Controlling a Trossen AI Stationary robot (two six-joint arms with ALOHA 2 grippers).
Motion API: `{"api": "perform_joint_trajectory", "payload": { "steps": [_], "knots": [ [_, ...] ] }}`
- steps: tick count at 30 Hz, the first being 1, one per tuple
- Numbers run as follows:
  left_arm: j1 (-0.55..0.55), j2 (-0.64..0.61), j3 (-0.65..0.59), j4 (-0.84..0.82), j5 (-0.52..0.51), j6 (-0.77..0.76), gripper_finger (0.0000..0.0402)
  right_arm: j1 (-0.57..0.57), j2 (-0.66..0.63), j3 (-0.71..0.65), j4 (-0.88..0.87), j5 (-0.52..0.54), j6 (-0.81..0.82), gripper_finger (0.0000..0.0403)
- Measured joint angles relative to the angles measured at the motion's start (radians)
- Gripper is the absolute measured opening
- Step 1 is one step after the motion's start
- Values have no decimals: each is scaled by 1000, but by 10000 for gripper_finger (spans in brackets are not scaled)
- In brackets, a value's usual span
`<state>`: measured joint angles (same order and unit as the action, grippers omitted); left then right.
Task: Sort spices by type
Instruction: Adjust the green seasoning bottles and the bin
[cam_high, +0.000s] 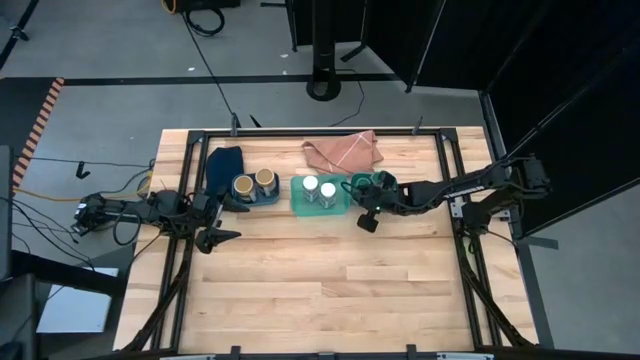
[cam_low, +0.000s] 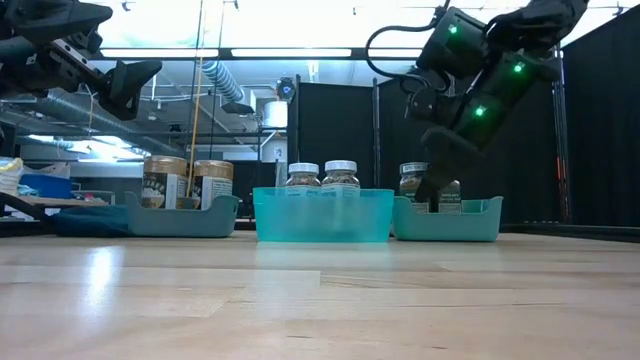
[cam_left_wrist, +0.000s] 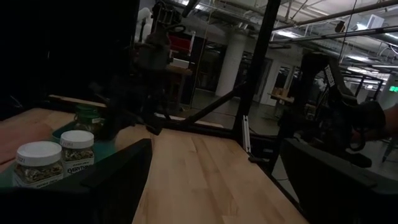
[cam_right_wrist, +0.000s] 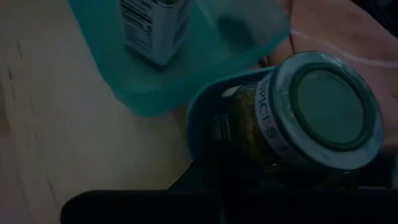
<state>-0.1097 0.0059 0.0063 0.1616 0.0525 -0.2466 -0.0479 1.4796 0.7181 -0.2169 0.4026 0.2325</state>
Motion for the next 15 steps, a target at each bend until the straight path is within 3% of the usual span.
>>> {"api": "perform_joint_trajectory", "payload": {
  "steps": [6,15],
  "knots": [
    [0,0,0,0,0,0,363,-31,0,0,-8,50,-8,1],
    [0,0,0,-2,0,0,363,-50,0,0,-1,43,-8,1]
  ]
}}
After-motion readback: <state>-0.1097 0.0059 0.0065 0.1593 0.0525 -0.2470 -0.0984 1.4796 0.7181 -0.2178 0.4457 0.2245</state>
